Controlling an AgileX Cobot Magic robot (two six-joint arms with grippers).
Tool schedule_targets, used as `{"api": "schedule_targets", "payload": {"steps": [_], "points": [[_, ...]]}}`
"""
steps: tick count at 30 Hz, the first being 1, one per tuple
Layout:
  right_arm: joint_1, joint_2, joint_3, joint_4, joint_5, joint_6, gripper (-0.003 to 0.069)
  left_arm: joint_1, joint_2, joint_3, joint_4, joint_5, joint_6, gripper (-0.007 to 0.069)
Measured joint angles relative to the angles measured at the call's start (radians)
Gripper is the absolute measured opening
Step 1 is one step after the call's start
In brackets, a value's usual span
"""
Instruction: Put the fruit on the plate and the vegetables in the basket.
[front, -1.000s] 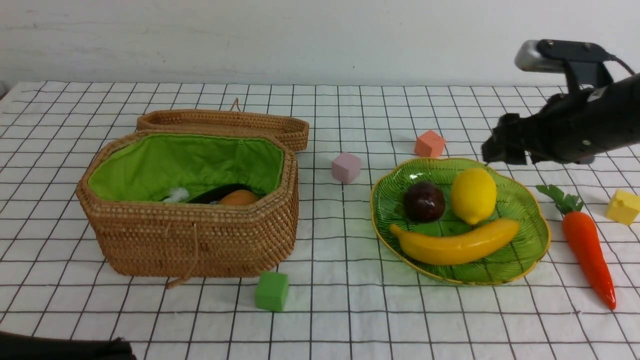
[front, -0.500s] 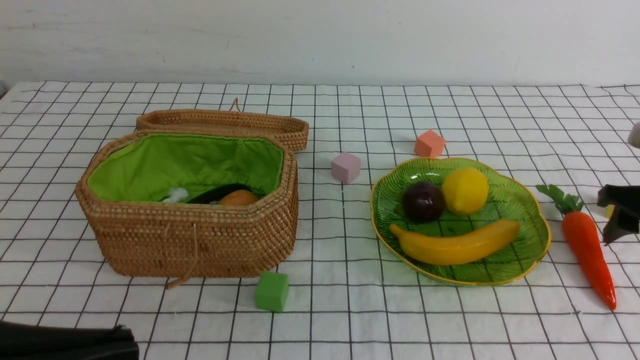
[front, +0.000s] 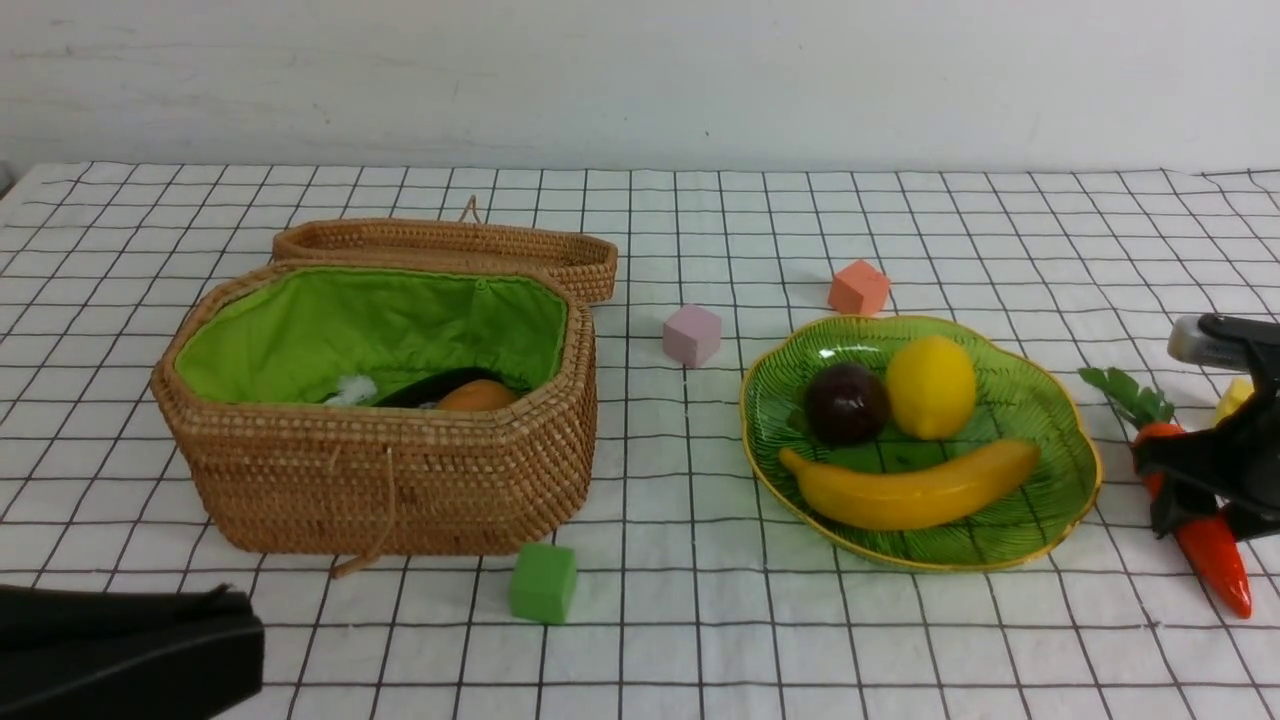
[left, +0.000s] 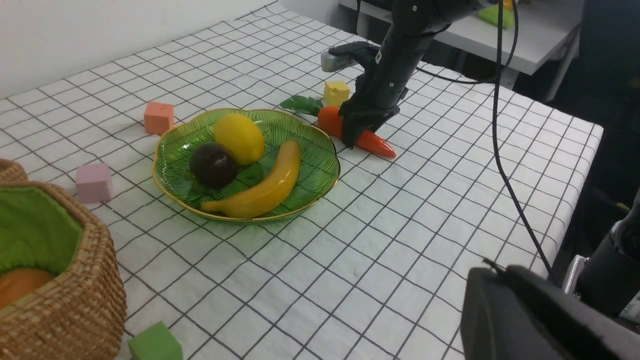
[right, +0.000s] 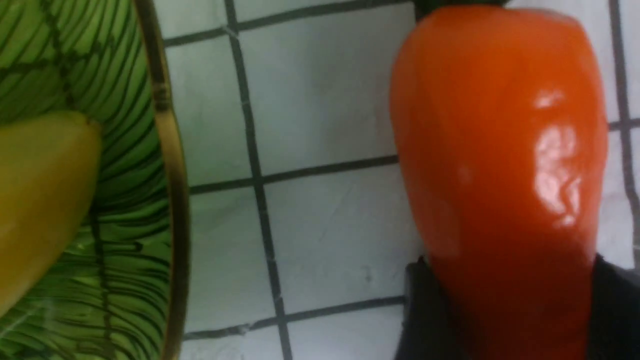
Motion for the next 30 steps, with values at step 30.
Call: {"api": "schedule_targets", "payload": {"steps": [30], "points": [[0.823,-0.034,-0.642,0.429,0.095,-0.558,0.0297,0.000,0.000,0.000,0.642,0.107,-0.724,0.0013]]}}
